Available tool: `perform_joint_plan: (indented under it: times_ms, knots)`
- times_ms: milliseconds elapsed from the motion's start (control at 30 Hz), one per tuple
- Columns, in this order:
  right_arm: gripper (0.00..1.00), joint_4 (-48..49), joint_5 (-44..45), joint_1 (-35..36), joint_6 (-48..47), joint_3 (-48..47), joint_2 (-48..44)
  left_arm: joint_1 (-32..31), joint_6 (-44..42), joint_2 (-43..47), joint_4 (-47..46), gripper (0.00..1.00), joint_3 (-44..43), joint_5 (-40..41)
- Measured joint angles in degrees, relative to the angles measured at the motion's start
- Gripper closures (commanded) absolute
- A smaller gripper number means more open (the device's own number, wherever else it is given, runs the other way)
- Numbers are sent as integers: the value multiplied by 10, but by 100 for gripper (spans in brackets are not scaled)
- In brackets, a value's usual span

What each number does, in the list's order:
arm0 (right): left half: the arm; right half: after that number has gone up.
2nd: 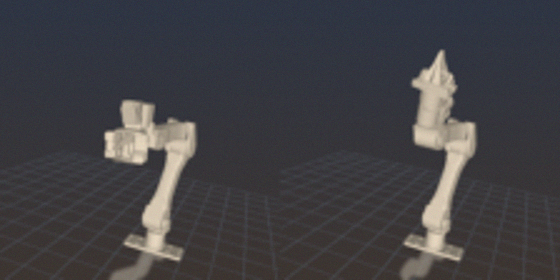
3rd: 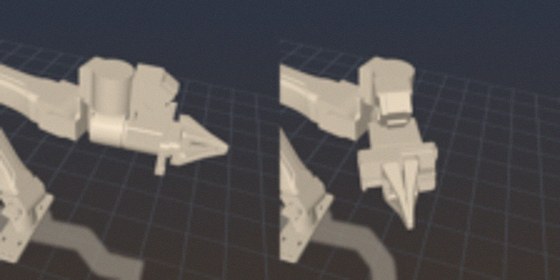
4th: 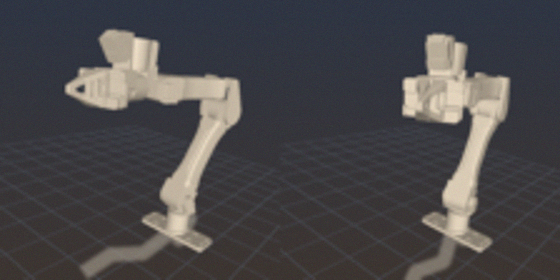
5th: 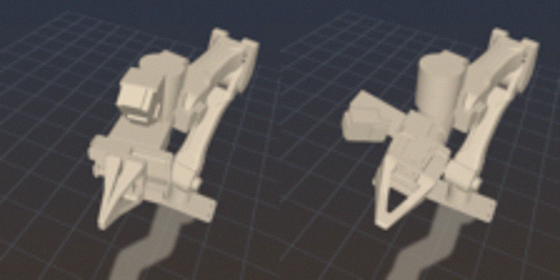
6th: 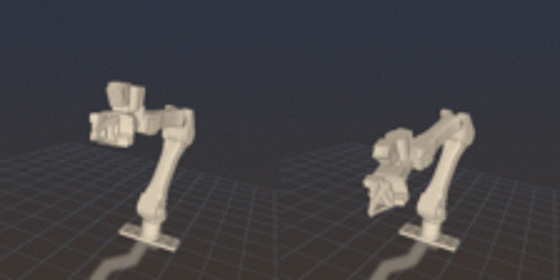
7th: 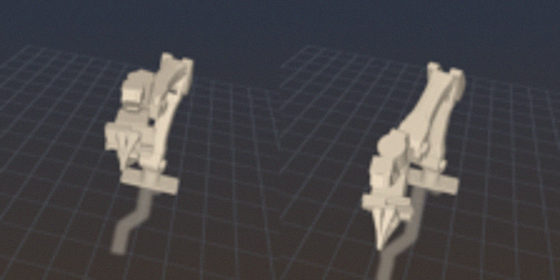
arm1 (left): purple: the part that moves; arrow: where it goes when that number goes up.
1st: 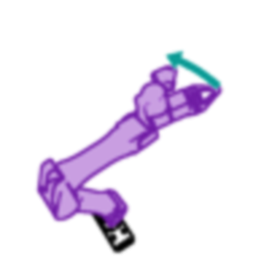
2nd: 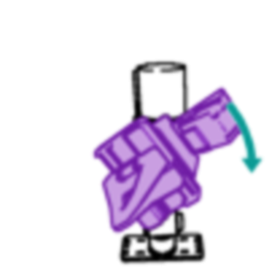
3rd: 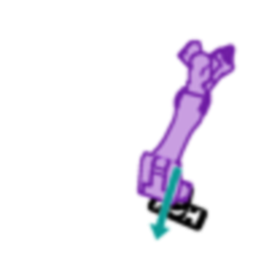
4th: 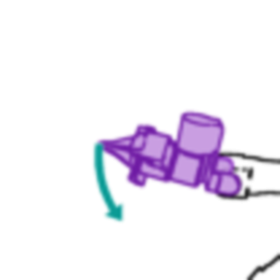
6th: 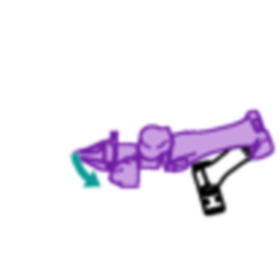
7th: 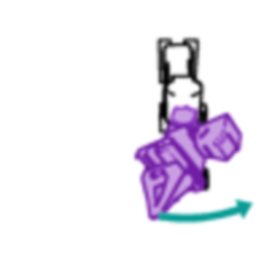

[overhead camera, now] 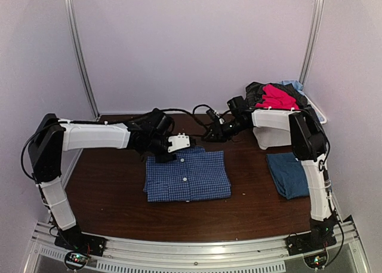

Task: Fold and stack the mixed laundry pile
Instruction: Fold the 2/3-rectangle-folded shirt at the center of the board, then adjust the square-folded shirt at the center of the board.

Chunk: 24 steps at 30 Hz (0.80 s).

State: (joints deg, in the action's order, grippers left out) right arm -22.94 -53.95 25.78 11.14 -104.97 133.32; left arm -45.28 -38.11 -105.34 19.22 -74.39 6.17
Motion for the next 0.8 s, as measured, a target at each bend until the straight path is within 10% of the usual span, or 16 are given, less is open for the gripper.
perform_joint_plan:
  times_ms: [333,800]
  knots:
    - [66,102,14,-47,-3,202,-213,109,285,149,-102,36,111,-114]
    - [76,165,16,72,-3,346,-179,111,505,41,-214,53,237,-241]
